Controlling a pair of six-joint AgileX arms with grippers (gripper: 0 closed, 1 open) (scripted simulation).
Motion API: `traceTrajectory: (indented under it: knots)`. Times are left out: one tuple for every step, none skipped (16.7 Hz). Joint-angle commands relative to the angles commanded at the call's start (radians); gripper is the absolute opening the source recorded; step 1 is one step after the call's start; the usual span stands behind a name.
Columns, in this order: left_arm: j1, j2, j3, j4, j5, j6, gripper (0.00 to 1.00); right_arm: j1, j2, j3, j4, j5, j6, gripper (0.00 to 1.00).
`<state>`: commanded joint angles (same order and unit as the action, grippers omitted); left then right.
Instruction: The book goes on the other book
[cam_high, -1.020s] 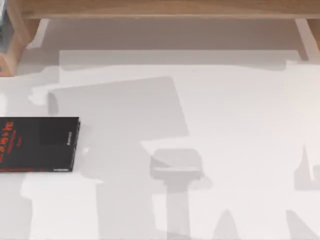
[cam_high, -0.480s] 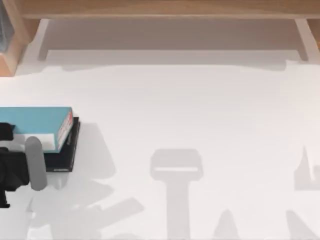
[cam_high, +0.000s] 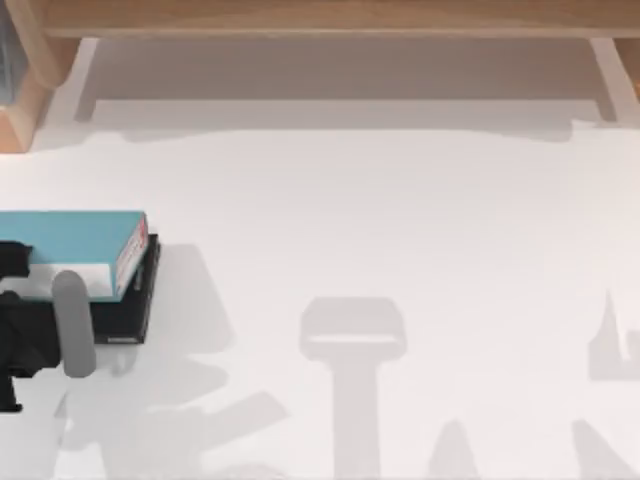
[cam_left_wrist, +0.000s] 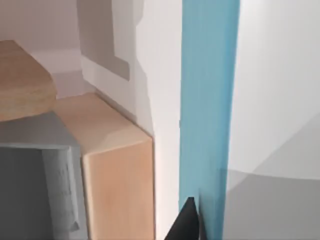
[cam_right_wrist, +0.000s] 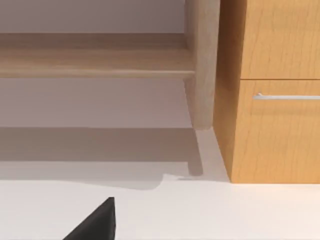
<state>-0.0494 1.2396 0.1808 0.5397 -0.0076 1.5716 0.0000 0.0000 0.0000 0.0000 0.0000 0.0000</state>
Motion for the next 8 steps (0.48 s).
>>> traceTrajectory:
  knots:
    - [-0.001, 0.007, 0.002, 0.006, 0.0, 0.0, 0.0, 0.0, 0.0, 0.0, 0.0, 0.0, 0.0, 1.0]
    - [-0.001, 0.009, 0.002, 0.006, 0.0, 0.0, 0.0, 0.0, 0.0, 0.0, 0.0, 0.0, 0.0, 1.0]
    - [-0.001, 0.009, 0.002, 0.006, 0.0, 0.0, 0.0, 0.0, 0.0, 0.0, 0.0, 0.0, 0.0, 1.0]
    - [-0.001, 0.009, 0.002, 0.006, 0.0, 0.0, 0.0, 0.0, 0.0, 0.0, 0.0, 0.0, 0.0, 1.0]
    - [-0.001, 0.009, 0.002, 0.006, 0.0, 0.0, 0.08, 0.0, 0.0, 0.0, 0.0, 0.0, 0.0, 1.0]
    - [-0.001, 0.009, 0.002, 0.006, 0.0, 0.0, 0.15, 0.0, 0.0, 0.0, 0.0, 0.0, 0.0, 1.0]
    - [-0.001, 0.009, 0.002, 0.006, 0.0, 0.0, 0.23, 0.0, 0.0, 0.0, 0.0, 0.0, 0.0, 1.0]
    - [-0.001, 0.009, 0.002, 0.006, 0.0, 0.0, 0.3, 0.0, 0.0, 0.0, 0.0, 0.0, 0.0, 1.0]
